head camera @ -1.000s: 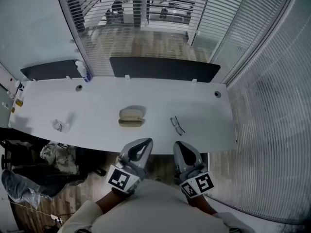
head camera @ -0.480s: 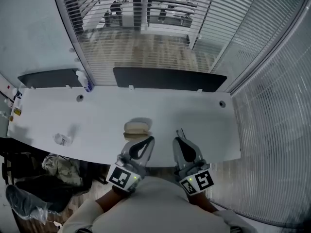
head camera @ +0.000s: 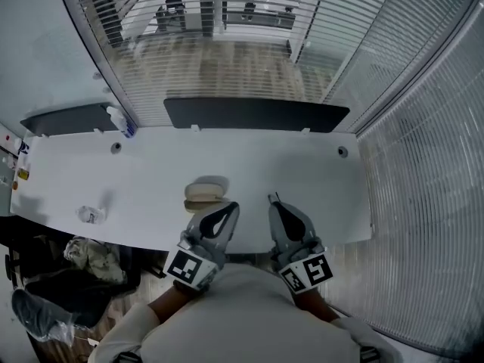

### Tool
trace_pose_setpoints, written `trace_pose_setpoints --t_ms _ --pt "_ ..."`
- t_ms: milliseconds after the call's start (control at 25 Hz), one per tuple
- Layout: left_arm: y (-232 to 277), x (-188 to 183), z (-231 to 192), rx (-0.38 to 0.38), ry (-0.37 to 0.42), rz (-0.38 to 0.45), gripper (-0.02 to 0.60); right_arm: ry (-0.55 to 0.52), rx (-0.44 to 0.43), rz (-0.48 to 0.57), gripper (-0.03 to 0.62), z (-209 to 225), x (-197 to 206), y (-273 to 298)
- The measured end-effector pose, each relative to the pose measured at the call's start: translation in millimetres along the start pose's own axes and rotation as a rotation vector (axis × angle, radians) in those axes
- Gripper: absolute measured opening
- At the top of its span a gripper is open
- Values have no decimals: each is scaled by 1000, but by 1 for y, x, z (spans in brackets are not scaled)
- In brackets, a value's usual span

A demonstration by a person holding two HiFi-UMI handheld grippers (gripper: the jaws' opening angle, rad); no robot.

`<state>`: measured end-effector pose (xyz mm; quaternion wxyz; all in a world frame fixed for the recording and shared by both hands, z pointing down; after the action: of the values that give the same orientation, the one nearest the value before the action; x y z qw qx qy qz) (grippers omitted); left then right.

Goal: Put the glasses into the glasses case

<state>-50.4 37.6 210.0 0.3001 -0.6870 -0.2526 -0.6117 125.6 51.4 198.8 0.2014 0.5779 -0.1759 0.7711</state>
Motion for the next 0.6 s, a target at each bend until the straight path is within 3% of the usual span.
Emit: trace_pose_setpoints --t_ms 600 --pt "-2 73 12 0 -130 -216 2 113 81 -188 2 24 56 -29"
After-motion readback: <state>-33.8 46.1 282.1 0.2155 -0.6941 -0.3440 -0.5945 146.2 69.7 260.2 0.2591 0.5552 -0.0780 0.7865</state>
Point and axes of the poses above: the fingertips, and each gripper's own axes: y forward along the fingers, z to its right, x out of its underside, the point moved 8 cm from there along -y, backward along the fingers, and after that the axes turned 6 degrees about y, right-handed, at the moved point
